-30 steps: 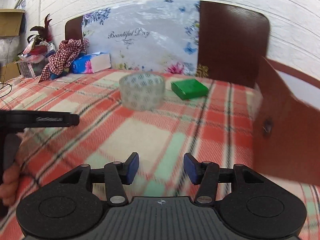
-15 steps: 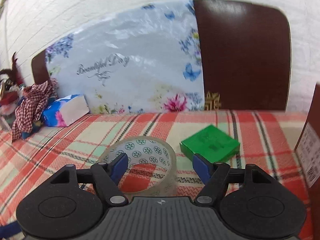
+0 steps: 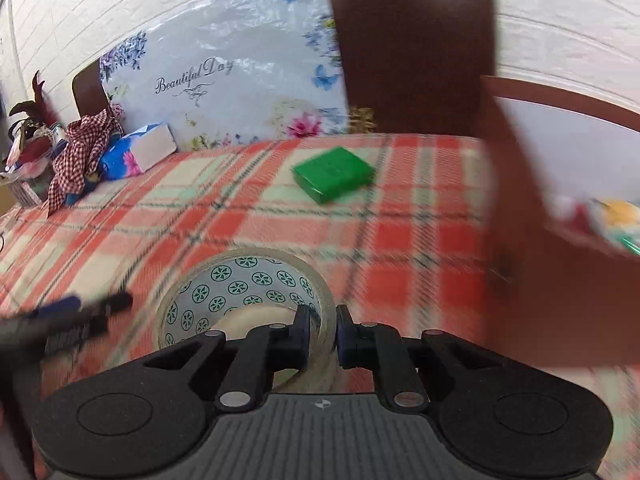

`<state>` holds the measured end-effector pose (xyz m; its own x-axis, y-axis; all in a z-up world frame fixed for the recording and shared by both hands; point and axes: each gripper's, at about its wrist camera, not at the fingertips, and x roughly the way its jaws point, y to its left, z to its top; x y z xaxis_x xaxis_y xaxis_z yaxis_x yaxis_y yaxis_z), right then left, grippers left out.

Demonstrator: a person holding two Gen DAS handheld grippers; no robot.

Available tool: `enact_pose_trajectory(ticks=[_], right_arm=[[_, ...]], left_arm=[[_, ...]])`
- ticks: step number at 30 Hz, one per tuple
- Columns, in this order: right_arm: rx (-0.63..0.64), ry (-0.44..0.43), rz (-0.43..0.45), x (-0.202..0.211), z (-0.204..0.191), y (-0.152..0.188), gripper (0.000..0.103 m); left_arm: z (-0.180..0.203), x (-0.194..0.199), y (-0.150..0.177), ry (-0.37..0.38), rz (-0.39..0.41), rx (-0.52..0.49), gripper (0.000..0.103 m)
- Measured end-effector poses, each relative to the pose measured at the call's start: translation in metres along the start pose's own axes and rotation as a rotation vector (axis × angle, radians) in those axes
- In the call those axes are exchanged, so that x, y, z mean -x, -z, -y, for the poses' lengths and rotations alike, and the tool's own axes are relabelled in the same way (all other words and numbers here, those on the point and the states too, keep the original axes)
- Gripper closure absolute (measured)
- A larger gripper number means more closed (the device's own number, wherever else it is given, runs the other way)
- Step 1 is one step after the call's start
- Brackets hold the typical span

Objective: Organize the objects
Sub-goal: 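Grasp the clear tape roll by its rim with the right gripper, then lower the clear tape into the brown box and open the right gripper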

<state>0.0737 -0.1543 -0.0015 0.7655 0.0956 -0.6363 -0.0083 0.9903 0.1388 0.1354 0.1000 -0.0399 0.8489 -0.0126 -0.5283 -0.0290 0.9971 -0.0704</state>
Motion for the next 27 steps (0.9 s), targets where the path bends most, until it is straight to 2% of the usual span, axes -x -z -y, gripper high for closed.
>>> enact_pose_trajectory(ticks=[3,5,6,7,8,10,13,15,16,18,20,21,23,25,27], right_arm=[[-0.019,0.085,-0.001,0.043,0.032,0.029,0.089],[-0.030,0.152,0.017,0.063,0.049,0.046,0.084],[-0.045,0.163,0.033,0.073,0.058,0.053,0.079],[-0.062,0.165,0.050,0.083,0.065,0.060,0.059],[-0.076,0.154,0.075,0.094,0.071,0.066,0.039],[-0.077,0.126,0.142,0.112,0.074,0.081,0.034],[-0.006,0.100,0.218,0.129,0.067,0.102,0.024],[0.071,0.086,0.204,0.127,0.058,0.107,0.015],[0.106,0.078,0.182,0.124,0.054,0.108,0.016],[0.156,0.062,0.177,0.121,0.050,0.110,0.016],[0.203,0.056,0.159,0.110,0.044,0.108,0.016],[0.224,0.067,0.142,0.101,0.040,0.106,0.016],[0.235,0.099,0.086,0.082,0.037,0.098,0.016],[0.213,0.062,0.063,0.071,0.039,0.088,0.019],[0.210,0.027,0.077,0.068,0.037,0.082,0.021]], left_arm=[[0.004,-0.001,0.000,-0.008,-0.009,-0.024,0.015],[0.013,-0.002,-0.001,-0.041,-0.025,-0.073,0.014],[0.020,0.000,-0.001,-0.067,-0.028,-0.105,0.015],[0.029,0.004,-0.002,-0.080,-0.034,-0.130,0.016],[0.038,0.010,-0.004,-0.049,-0.053,-0.135,0.017],[0.060,0.029,-0.004,0.089,-0.096,-0.111,0.019],[0.105,0.064,-0.004,0.323,-0.154,-0.131,0.022],[0.137,0.087,-0.004,0.481,-0.196,-0.182,0.022],[0.155,0.098,-0.003,0.534,-0.210,-0.226,0.022],[0.182,0.114,0.002,0.566,-0.208,-0.327,0.022],[0.201,0.118,0.009,0.552,-0.225,-0.392,0.022],[0.208,0.114,0.013,0.535,-0.251,-0.412,0.026],[0.216,0.097,0.024,0.483,-0.332,-0.436,0.043],[0.213,0.079,0.034,0.485,-0.408,-0.406,0.068],[0.210,0.082,0.034,0.488,-0.387,-0.389,0.083]])
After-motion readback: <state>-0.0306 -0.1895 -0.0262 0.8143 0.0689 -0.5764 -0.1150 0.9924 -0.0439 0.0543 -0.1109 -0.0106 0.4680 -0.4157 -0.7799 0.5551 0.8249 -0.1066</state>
